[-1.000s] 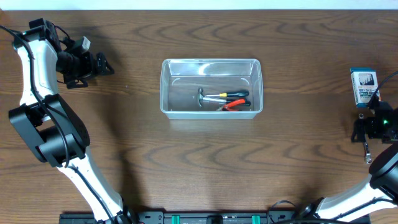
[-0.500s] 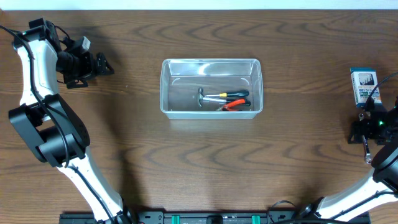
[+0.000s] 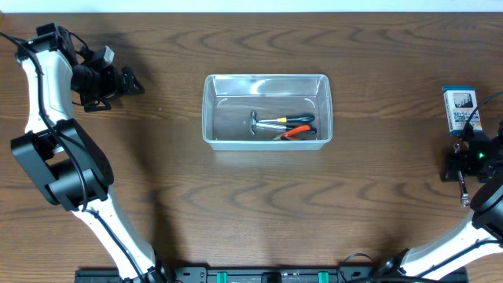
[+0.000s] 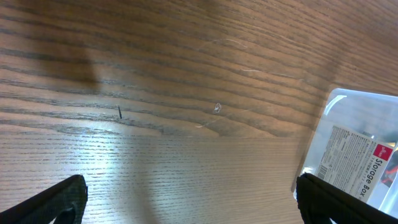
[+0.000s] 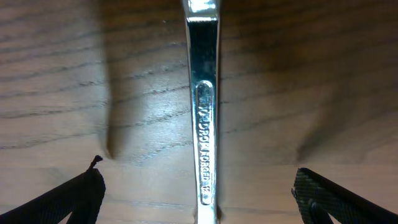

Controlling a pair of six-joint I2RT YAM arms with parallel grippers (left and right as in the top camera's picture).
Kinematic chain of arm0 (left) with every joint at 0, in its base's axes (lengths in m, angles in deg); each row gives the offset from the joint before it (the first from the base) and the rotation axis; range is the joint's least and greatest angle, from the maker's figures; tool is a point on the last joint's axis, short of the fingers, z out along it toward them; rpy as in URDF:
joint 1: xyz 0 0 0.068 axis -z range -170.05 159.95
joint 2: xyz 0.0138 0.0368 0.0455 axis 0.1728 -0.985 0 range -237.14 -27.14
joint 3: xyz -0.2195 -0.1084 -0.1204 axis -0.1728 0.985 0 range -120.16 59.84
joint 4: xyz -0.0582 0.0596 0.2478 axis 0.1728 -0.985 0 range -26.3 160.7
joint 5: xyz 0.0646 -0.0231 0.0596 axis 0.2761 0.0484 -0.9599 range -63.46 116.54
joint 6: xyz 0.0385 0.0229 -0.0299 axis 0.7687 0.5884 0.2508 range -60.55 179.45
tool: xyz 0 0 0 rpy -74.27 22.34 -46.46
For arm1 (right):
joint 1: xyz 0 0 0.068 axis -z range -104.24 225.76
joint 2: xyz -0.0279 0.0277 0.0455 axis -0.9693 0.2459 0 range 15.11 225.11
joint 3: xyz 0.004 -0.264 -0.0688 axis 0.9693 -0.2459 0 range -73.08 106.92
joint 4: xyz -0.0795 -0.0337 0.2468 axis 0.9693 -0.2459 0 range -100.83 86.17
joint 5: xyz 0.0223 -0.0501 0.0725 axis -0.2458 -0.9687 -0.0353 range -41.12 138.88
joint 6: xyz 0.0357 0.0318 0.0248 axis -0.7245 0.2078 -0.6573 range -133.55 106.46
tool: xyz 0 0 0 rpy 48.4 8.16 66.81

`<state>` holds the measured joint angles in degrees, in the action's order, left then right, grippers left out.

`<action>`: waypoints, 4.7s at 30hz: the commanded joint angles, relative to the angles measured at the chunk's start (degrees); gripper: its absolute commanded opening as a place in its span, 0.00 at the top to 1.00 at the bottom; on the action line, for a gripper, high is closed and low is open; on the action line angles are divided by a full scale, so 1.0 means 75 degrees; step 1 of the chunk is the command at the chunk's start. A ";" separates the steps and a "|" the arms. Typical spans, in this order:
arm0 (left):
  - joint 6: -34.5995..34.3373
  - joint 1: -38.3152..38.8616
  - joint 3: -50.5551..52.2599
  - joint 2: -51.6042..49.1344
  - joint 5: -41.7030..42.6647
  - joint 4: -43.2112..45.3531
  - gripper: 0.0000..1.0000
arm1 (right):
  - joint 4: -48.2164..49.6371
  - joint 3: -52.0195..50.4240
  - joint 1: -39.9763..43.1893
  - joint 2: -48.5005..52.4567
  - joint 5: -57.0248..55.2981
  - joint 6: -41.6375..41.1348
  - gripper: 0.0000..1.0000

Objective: Pack container
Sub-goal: 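Lower the right gripper onto the wrench's middle, then close the right gripper on the silver wrench's shaft, then lift the wrench and carry it left over the clear box, then lower the wrench into the box and open the right gripper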

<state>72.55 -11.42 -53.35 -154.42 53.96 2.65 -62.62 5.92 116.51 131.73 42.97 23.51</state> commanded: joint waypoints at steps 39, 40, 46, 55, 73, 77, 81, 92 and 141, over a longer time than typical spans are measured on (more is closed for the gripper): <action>0.0009 -0.0015 -0.0154 0.0227 -0.0038 -0.0017 0.02 | 0.0160 -0.0277 -0.0096 0.0096 -0.0157 0.0038 0.24; 0.0009 -0.0015 -0.0154 0.0227 -0.0038 -0.0017 0.02 | 0.0160 -0.0277 -0.0096 0.0096 -0.0160 0.0041 0.26; 0.0009 -0.0015 -0.0154 0.0227 -0.0038 -0.0017 0.02 | 0.0184 -0.0277 -0.0096 0.0096 -0.0157 0.0038 0.44; 0.0009 -0.0015 -0.0154 0.0227 -0.0038 -0.0020 0.02 | 0.0187 -0.0277 -0.0134 0.0096 -0.0157 0.0035 0.63; 0.0009 -0.0015 -0.0154 0.0227 -0.0038 -0.0017 0.02 | 0.0248 -0.0274 -0.0358 0.0096 -0.0216 0.0029 0.91; 0.0009 -0.0015 -0.0154 0.0227 -0.0038 -0.0017 0.02 | 0.0277 -0.0277 -0.0358 0.0096 -0.0216 -0.0052 0.97; 0.0009 -0.0015 -0.0154 0.0227 -0.0038 -0.0017 0.02 | 0.0280 -0.0274 -0.0361 0.0096 -0.0219 -0.0058 0.99; 0.0009 -0.0015 -0.0154 0.0227 -0.0038 -0.0017 0.02 | -0.0204 0.0673 -0.0662 0.0096 -0.0213 -0.0402 0.99; 0.0009 -0.0015 -0.0154 0.0227 -0.0038 -0.0017 0.02 | -0.2075 0.5592 -0.8676 0.0099 0.2509 0.2136 0.99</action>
<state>72.55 -11.42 -53.35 -154.42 53.96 2.65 -78.29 48.65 52.12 132.84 59.53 37.70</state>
